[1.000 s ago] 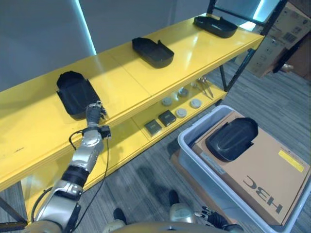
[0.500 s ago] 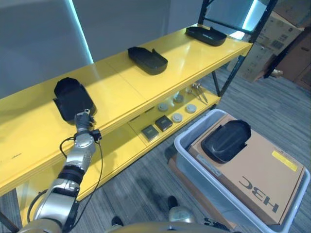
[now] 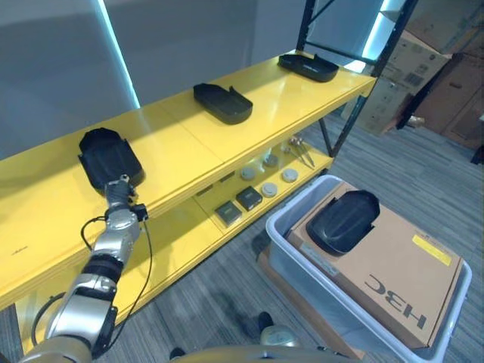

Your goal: Move parts from the plastic box to the shelf.

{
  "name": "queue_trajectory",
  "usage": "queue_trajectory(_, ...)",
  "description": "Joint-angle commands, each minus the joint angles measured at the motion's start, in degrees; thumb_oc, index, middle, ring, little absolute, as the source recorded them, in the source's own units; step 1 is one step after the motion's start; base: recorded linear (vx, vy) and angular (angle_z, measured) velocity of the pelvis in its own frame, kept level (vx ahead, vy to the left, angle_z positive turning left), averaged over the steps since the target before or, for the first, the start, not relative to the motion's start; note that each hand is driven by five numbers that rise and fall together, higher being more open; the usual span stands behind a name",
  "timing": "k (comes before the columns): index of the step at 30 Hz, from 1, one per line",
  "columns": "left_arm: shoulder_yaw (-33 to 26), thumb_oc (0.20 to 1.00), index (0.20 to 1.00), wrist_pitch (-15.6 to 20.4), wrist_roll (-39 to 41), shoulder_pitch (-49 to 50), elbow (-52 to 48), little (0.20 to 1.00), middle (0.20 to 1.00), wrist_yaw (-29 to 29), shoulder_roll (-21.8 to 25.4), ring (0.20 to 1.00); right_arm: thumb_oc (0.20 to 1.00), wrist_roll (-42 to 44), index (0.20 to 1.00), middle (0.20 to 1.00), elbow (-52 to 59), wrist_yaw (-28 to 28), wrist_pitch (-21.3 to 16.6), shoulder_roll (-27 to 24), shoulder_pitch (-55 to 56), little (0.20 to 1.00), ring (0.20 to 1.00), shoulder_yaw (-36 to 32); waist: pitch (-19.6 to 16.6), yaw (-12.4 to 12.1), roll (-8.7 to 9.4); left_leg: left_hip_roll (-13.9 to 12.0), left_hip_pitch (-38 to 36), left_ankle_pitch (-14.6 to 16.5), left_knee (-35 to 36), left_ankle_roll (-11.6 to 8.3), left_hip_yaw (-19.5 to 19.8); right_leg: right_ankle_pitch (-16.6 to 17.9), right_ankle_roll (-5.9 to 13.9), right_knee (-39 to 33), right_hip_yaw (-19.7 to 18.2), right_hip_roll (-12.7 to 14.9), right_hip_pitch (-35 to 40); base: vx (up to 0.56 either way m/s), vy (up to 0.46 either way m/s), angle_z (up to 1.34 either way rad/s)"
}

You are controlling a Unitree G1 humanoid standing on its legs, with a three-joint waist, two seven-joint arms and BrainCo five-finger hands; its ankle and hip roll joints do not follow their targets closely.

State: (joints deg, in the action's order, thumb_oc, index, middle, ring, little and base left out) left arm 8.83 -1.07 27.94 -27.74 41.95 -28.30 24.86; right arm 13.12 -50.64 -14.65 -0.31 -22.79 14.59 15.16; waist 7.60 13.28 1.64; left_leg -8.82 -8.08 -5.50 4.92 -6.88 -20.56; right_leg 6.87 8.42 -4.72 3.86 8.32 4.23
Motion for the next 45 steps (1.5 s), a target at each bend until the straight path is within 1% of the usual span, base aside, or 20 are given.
queue_trajectory(1,-2.5,0.2,0.2,4.1,-0.2,-8.8,3.0,0.2,0.2,0.8,4.1,0.2,1.0,0.2,1.0,1.0,-0.1,-1.1,-1.6,-1.1,-0.8,1.0,1.0,2.2,1.8,0.2,-0.43,-2.6,0.3,3.6,-4.8,0.7,-0.6,-3.6,2.78,3.5,0.5,1.5,-0.8,0.0,0.0,0.0)
queue_trajectory(2,-2.3,0.347,0.347,4.8,-0.1,-8.7,2.6,0.347,0.347,1.1,4.0,0.347,1.0,0.1,1.0,1.0,-0.1,-1.1,-1.6,-1.1,-0.8,1.0,1.0,2.2,1.9,0.2,-0.42,-2.6,0.4,3.6,-4.8,0.72,-0.6,-3.6,2.78,3.6,0.5,1.5,-0.8,0.0,0.0,0.0)
queue_trajectory(3,-2.1,0.871,0.871,5.7,0.1,-8.6,2.1,0.871,0.871,1.7,3.8,0.871,1.0,0.1,1.0,1.0,-0.2,-1.1,-1.7,-1.0,-0.8,1.0,1.0,2.1,2.0,0.1,-0.43,-2.6,0.4,3.6,-4.7,0.75,-0.5,-3.7,2.78,3.6,0.5,1.5,-0.9,0.0,0.0,0.0)
queue_trajectory(4,-1.9,1.0,1.0,6.7,-0.5,-8.5,1.0,1.0,1.0,2.4,3.5,1.0,1.0,0.1,1.0,1.0,-0.2,-1.1,-1.9,-0.9,-0.7,1.0,1.0,2.0,2.1,0.0,-0.45,-2.6,0.5,3.5,-4.6,0.77,-0.4,-3.6,2.78,3.6,0.6,1.5,-0.9,-0.03,-0.007,0.0)
queue_trajectory(10,-0.7,1.0,1.0,11.9,-4.4,-5.7,-8.9,1.0,1.0,5.2,1.7,1.0,1.0,-0.7,1.0,1.0,-0.5,-0.9,-2.4,0.1,-0.7,1.0,1.0,0.9,2.0,-1.4,-0.67,-2.6,0.9,3.3,-3.9,0.86,0.3,-3.6,2.7,3.5,0.9,1.4,-1.2,-0.05,-0.012,0.02)
queue_trajectory(14,-0.2,1.0,1.0,11.8,-6.5,2.6,-30.1,1.0,1.0,13.0,1.7,1.0,1.0,-0.4,1.0,1.0,-0.3,-0.3,-2.0,1.0,-1.3,1.0,1.0,-0.5,2.5,-3.9,-0.59,-2.5,1.2,3.6,-3.9,0.82,3.3,-3.8,1.98,3.0,1.1,0.9,-0.6,-0.07,-0.006,0.06)
queue_trajectory(16,-1.2,1.0,1.0,9.8,-4.5,7.6,-39.4,1.0,1.0,18.1,1.7,1.0,1.0,-0.2,1.0,1.0,0.1,0.1,-1.1,0.9,-1.8,1.0,1.0,-1.3,3.0,-5.5,-0.53,-1.8,1.5,4.7,-4.9,1.03,6.4,-4.0,1.62,2.6,0.5,0.5,0.2,-0.06,0.019,0.09)
queue_trajectory(17,-2.4,1.0,1.0,8.1,-2.1,12.1,-45.6,1.0,1.0,21.4,1.6,1.0,1.0,0.3,1.0,1.0,0.7,0.5,0.0,0.7,-2.3,1.0,1.0,-1.9,3.2,-7.2,-0.58,-0.4,2.2,5.7,-6.1,1.43,10.2,-4.1,1.33,2.3,-0.6,0.0,0.4,-0.07,0.025,0.05)
queue_trajectory(20,-5.7,1.0,1.0,5.7,-0.1,22.9,-54.2,1.0,1.0,27.7,2.6,1.0,1.0,2.5,1.0,1.0,1.7,1.4,1.9,-0.2,-4.2,1.0,1.0,-3.3,3.4,-12.5,-0.4,6.9,4.9,10.0,-10.3,4.03,23.2,-3.4,1.25,2.0,-6.3,-0.6,0.1,-0.08,0.072,-0.54)
queue_trajectory(22,-6.4,1.0,1.0,4.9,0.5,24.8,-54.8,1.0,1.0,29.7,2.6,1.0,1.0,4.4,1.0,1.0,2.2,2.3,2.4,-0.4,-4.3,1.0,1.0,-3.8,3.4,-13.0,-0.44,7.7,5.4,10.5,-11.1,4.47,23.7,-3.2,1.38,2.2,-7.0,-0.6,-0.3,-0.07,0.066,-1.63)
queue_trajectory(28,-4.2,1.0,1.0,2.4,6.3,32.0,-51.5,1.0,1.0,41.9,3.6,1.0,1.0,6.0,1.0,1.0,4.5,4.5,1.6,1.8,-0.6,1.0,1.0,-9.0,5.0,-12.1,-1.2,11.8,6.4,13.1,-13.5,7.34,21.8,2.3,5.03,2.8,-8.2,2.8,-5.9,-0.17,0.103,-0.49)
queue_trajectory(30,-2.6,1.0,1.0,0.1,6.4,35.2,-50.6,1.0,1.0,45.0,3.2,1.0,1.0,5.2,1.0,1.0,3.3,4.6,-0.1,2.9,0.5,1.0,1.0,-10.6,5.5,-12.5,-1.69,12.3,5.8,13.6,-13.1,7.81,18.3,4.3,6.57,2.9,-2.4,5.6,-8.9,-0.16,0.037,-0.84)
queue_trajectory(31,-2.5,1.0,1.0,-0.4,6.1,35.4,-50.5,1.0,1.0,45.5,3.1,1.0,1.0,5.4,1.0,1.0,3.2,4.6,-0.1,3.0,0.6,1.0,1.0,-10.7,5.6,-12.6,-1.75,12.3,5.6,13.6,-13.0,7.8,18.0,4.5,6.58,2.8,-1.9,5.7,-9.0,-0.14,-0.005,-1.07)
queue_trajectory(32,-1.9,1.0,1.0,-0.5,4.9,36.9,-49.9,1.0,1.0,45.5,3.3,1.0,1.0,5.0,1.0,1.0,2.6,4.6,-1.1,3.2,0.6,1.0,1.0,-10.9,5.7,-13.1,-1.88,12.0,5.1,13.8,-12.8,7.68,15.1,5.3,6.58,2.7,2.3,7.0,-9.8,-0.14,-0.021,-1.21)
queue_trajectory(33,-1.0,1.0,1.0,-0.3,3.9,38.1,-48.9,1.0,1.0,44.4,3.5,1.0,1.0,4.3,1.0,1.0,1.8,4.4,-1.9,3.4,0.4,1.0,1.0,-10.9,5.7,-13.7,-1.87,11.8,4.8,13.8,-12.4,7.56,11.9,6.1,6.58,3.0,6.9,8.4,-10.3,-0.17,-0.021,-1.28)
queue_trajectory(35,1.4,1.0,1.0,1.2,0.5,38.4,-45.5,1.0,1.0,42.3,4.5,1.0,1.0,4.6,1.0,1.0,0.0,4.0,-3.0,3.5,-0.2,1.0,1.0,-10.9,5.8,-14.3,-2.05,11.6,4.4,13.9,-12.1,8.02,7.2,6.6,6.58,4.7,12.0,10.4,-9.7,-0.14,-0.032,-1.69)
queue_trajectory(39,5.3,1.0,1.0,-1.4,0.5,35.4,-37.2,1.0,1.0,37.1,4.3,1.0,1.0,6.2,1.0,1.0,-2.3,4.8,-3.3,3.3,-1.8,1.0,1.0,-9.7,5.5,-14.3,-2.15,9.6,4.3,15.5,-13.2,8.79,0.9,5.8,6.54,7.3,17.7,12.0,-8.5,-0.02,-0.137,-1.34)
queue_trajectory(40,7.0,1.0,1.0,1.2,-3.1,33.5,-31.0,1.0,1.0,33.1,3.8,1.0,1.0,6.0,1.0,1.0,-2.8,5.3,-2.9,3.7,-2.5,1.0,1.0,-9.2,5.4,-13.9,-1.6,8.6,4.2,15.5,-13.6,8.75,-1.5,6.3,6.56,6.7,19.6,12.2,-8.5,0.04,-0.25,-0.87)
queue_trajectory(42,7.5,1.0,1.0,-0.4,-1.5,32.2,-26.7,1.0,1.0,31.1,3.0,1.0,1.0,5.8,1.0,1.0,-3.6,5.4,-2.7,3.8,-2.7,1.0,1.0,-9.0,5.4,-13.2,-1.16,7.7,4.4,15.4,-14.2,8.57,-2.2,6.4,6.56,6.2,19.6,11.9,-8.7,0.08,-0.255,-0.69)
queue_trajectory(45,7.7,1.0,1.0,0.6,-2.7,29.1,-16.1,1.0,1.0,26.2,-0.2,1.0,1.0,3.8,1.0,1.0,-6.0,7.9,-3.5,5.4,-2.8,1.0,1.0,-8.9,4.7,-10.8,-0.22,4.2,4.2,14.9,-14.9,7.77,-4.6,5.1,6.43,6.7,18.5,10.5,-9.2,0.14,-0.315,-0.4)
